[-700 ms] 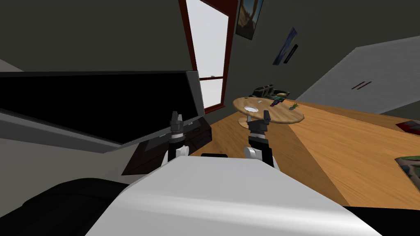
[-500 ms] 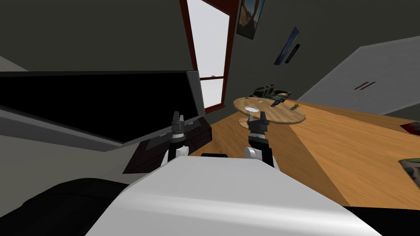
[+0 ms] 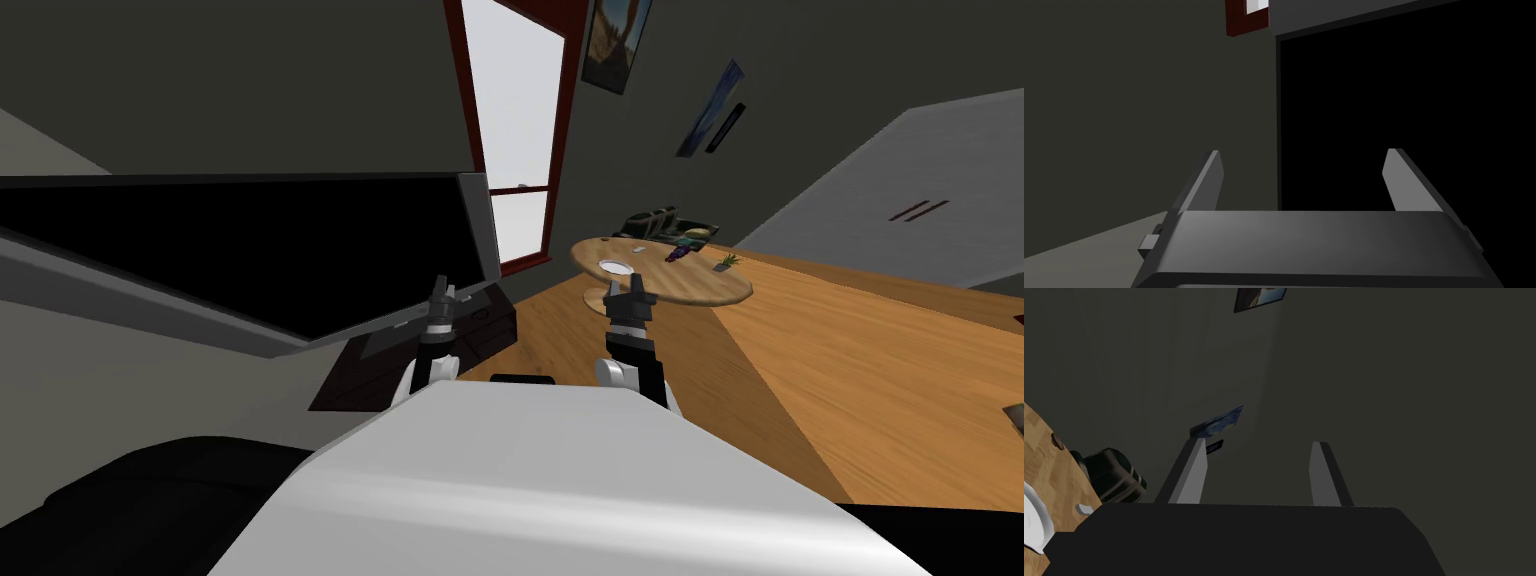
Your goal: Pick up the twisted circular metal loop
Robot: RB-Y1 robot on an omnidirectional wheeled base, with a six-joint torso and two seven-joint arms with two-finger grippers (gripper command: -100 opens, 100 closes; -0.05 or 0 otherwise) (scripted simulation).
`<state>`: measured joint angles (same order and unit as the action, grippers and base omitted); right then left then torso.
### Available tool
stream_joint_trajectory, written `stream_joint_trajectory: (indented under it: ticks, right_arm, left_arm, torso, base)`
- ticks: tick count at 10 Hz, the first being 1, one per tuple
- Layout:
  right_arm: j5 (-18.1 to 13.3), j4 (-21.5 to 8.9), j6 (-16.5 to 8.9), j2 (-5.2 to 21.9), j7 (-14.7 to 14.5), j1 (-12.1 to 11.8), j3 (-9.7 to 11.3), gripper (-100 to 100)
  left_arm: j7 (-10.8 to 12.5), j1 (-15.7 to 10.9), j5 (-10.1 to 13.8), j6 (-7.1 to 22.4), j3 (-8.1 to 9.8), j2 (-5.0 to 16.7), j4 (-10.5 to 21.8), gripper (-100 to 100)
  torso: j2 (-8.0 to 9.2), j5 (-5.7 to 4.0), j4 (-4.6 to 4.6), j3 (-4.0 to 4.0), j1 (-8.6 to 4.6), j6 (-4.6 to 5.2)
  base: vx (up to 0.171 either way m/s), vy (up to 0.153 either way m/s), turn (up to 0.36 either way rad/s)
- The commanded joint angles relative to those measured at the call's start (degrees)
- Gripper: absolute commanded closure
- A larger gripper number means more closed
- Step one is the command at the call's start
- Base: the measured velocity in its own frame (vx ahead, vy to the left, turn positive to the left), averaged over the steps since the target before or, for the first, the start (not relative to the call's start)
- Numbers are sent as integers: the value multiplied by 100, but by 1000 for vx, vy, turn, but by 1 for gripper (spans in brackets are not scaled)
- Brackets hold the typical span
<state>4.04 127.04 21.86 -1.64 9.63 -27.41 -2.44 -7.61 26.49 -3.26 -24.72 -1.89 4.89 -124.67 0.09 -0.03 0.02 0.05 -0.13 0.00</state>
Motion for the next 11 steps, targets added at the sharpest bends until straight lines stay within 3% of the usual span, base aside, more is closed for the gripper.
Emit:
stream_joint_trajectory:
  ticks: [1, 6, 11]
  right_arm:
    - [0, 0, 0, 0, 0, 0, 0, 0]
    - [0, 0, 0, 0, 0, 0, 0, 0]
    - [0, 0, 0, 0, 0, 0, 0, 0]
  left_arm:
    - [66, -101, 77, 172, -4, 130, 195, -100]
    - [292, -445, 340, 767, -20, 392, 906, -100]
    - [557, -800, 613, 1420, -4, 504, 1733, -100]
  torso:
    - [0, 0, 0, 0, 0, 0]
    - [-1, 0, 0, 0, -2, 0]
    - [-14, 0, -3, -8, 3, 0]
  base:
    - [-29, -39, 64]
    - [-30, -41, 71]
    - [1, -29, 56]
